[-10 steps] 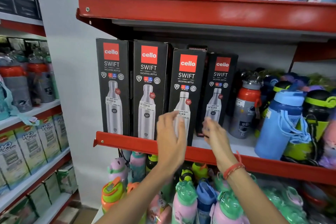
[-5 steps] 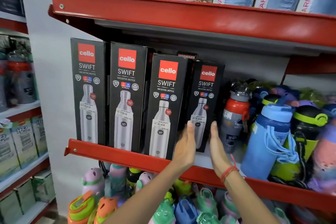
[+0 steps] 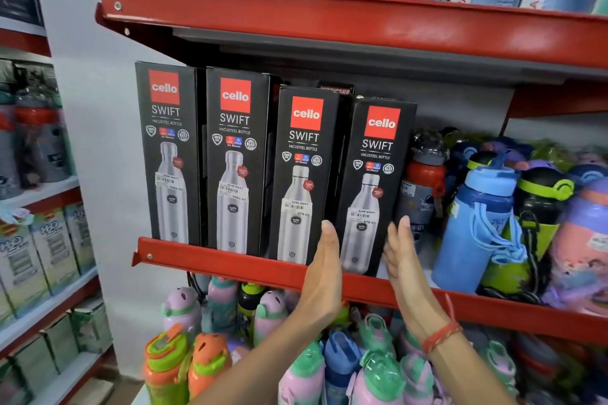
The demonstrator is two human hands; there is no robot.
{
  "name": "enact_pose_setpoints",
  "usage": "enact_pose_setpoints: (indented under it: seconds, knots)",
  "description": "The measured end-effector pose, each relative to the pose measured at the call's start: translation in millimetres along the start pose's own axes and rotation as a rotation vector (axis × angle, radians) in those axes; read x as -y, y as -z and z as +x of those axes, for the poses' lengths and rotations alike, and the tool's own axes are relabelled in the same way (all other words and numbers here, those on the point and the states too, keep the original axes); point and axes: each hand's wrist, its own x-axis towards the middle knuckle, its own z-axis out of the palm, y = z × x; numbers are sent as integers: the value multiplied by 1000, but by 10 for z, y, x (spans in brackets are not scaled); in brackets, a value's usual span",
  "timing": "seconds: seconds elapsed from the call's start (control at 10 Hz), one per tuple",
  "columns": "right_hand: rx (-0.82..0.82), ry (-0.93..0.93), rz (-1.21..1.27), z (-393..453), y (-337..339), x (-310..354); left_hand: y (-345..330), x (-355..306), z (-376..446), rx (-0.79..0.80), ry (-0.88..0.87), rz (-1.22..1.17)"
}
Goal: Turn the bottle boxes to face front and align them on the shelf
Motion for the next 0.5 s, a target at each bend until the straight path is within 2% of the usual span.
enact_pose_setpoints:
  seconds: [0.2,0.4,0.5]
  knots:
    - [-14,-10,-64,-166,-99,4,125,-55,-147,-12,-9,14]
    - [-56,30,-148,-267,-233,146,266,-190,-258,79,-33,201]
    - [-208,321,-312,-373,-425,481,436,-465,-292,-11,-306,215]
